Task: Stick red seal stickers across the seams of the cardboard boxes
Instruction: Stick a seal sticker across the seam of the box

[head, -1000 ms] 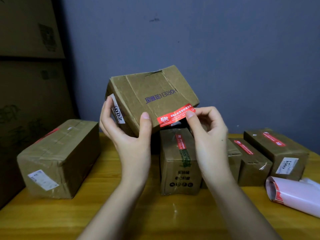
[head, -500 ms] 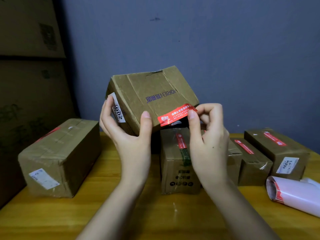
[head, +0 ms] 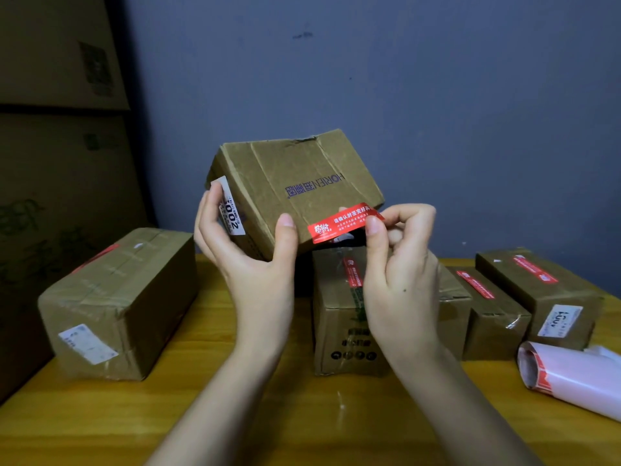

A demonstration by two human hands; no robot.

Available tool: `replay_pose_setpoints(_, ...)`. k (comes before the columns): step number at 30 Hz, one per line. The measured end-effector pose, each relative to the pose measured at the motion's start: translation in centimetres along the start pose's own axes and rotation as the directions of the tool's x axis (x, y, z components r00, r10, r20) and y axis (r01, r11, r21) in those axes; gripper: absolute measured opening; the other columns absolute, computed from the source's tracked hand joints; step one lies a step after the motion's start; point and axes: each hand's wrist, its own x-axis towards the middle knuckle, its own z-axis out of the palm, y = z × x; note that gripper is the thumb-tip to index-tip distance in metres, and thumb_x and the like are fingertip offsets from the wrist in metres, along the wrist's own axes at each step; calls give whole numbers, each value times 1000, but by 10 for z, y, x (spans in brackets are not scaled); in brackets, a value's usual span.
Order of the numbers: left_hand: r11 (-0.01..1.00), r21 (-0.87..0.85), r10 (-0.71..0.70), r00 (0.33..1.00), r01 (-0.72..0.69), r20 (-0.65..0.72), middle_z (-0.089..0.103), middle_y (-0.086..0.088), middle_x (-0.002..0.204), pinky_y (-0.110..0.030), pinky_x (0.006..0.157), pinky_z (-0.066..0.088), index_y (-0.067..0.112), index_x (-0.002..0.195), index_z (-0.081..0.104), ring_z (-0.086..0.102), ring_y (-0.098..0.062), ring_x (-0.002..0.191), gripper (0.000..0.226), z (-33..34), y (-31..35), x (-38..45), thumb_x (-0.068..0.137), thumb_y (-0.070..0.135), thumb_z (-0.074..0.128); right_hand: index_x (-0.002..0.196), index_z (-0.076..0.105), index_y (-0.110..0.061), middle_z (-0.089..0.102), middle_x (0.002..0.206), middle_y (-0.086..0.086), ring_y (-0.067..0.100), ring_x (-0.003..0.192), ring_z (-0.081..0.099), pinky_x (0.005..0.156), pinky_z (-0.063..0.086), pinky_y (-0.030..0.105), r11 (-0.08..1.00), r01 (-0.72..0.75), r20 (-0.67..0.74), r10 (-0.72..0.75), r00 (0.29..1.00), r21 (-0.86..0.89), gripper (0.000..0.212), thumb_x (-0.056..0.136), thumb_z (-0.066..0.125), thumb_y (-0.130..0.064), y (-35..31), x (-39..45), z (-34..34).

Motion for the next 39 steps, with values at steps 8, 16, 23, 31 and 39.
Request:
replay_pose_setpoints(8, 999, 16, -31, 1000, 31, 7, 27, 2, 147, -46, 112, 33, 23, 144, 30, 31, -20, 139, 75, 2, -1, -1, 79, 40, 63, 95, 24, -40, 45, 64, -18, -4, 54, 46, 48, 32, 9, 999, -4, -1, 4, 1000, -48, 8, 98, 30, -42, 1, 3, -2)
replay_pose_setpoints(16, 983, -52, -172, 985, 173, 24, 32, 9, 143, -35, 110, 39, 35, 140, 30, 35, -4, 132, 73, -2, 4, 1, 75, 48, 62, 93, 39, -21, 52, 55, -17, -2, 53, 50, 47, 32, 13, 956, -209, 66, 200, 978, 204, 13, 102, 40, -30, -6, 11, -11)
replay_pose_setpoints(23, 886, -203, -406, 909, 418, 98, 46, 7, 139, -40, 109, 39, 39, 127, 38, 48, -12, 127, 59, -6, 16, 12, 74, 47, 62, 83, 61, -37, 61, 121, -15, -4, 115, 54, 101, 42, 31, 787, -370, 169, 331, 928, 494, 7, 89, 63, -35, 1, 26, -22)
replay_pose_setpoints(31, 734, -134, -576, 715, 666, 396, 65, -2, 122, -40, 89, 51, 29, 134, 46, 61, -19, 114, 55, -20, 49, 12, 88, 60, 46, 75, 64, -31, 54, 135, -19, 4, 121, 55, 90, 50, 27, 595, -449, 292, 347, 891, 667, 9, 84, 63, -31, -20, 33, -44)
replay_pose_setpoints(39, 991, 120, -103, 872, 51, 478, 12, 22, 154, -30, 117, 17, 49, 141, 8, 11, 7, 141, 85, -34, 77, -11, 69, 63, 52, 89, 60, -17, 67, 102, 3, 12, 91, 65, 78, 51, 25, 443, -621, 390, 507, 769, 647, 18, 80, 62, -32, -41, 27, -86)
